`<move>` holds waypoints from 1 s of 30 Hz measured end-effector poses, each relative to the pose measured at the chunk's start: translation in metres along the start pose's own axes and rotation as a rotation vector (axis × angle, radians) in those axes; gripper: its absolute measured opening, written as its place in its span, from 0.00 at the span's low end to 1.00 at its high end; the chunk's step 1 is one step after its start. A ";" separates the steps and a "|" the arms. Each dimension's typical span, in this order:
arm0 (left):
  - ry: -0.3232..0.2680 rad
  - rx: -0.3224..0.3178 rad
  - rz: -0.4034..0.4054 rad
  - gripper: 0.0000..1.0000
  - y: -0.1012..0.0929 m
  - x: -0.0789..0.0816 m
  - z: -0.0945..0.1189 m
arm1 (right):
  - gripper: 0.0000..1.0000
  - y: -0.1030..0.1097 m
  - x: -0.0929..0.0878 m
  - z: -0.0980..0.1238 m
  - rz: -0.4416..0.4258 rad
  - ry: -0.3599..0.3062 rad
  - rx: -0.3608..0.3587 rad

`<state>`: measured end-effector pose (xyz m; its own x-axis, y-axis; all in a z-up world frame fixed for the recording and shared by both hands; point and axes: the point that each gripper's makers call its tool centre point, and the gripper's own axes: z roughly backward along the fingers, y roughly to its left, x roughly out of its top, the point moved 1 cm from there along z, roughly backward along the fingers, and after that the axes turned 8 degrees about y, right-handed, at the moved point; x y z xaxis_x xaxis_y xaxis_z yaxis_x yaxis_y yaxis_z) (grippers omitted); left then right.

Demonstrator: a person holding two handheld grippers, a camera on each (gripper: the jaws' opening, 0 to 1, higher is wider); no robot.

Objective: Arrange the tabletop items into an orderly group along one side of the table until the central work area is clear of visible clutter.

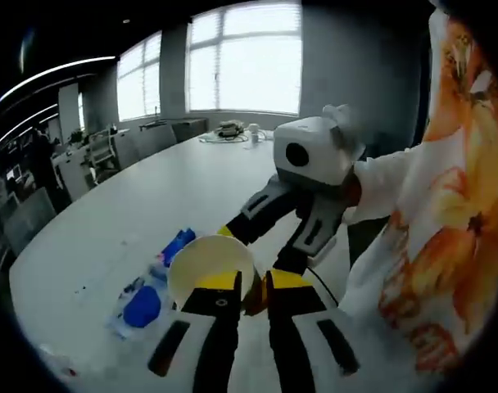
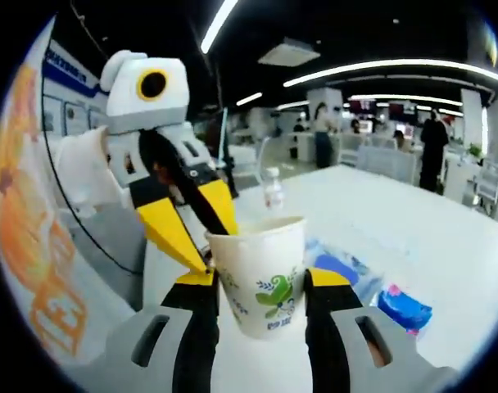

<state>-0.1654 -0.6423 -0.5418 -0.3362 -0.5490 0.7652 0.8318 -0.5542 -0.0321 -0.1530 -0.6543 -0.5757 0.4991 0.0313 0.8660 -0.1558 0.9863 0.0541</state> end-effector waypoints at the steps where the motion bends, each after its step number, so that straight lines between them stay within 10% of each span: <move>1: 0.004 -0.002 -0.008 0.02 0.000 -0.001 0.001 | 0.40 0.001 -0.001 -0.001 0.003 0.005 0.000; 14: 0.119 0.064 -0.042 0.00 0.020 -0.033 0.016 | 0.42 0.000 -0.010 -0.006 0.003 0.032 0.010; 30: 0.342 0.235 0.008 0.00 0.130 -0.094 0.050 | 0.48 -0.029 -0.081 0.033 -0.190 0.137 -0.099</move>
<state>-0.0038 -0.6312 -0.5852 -0.4242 -0.7508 0.5063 0.8996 -0.4133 0.1409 -0.2168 -0.6904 -0.6307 0.6236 -0.1409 0.7690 0.0324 0.9874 0.1546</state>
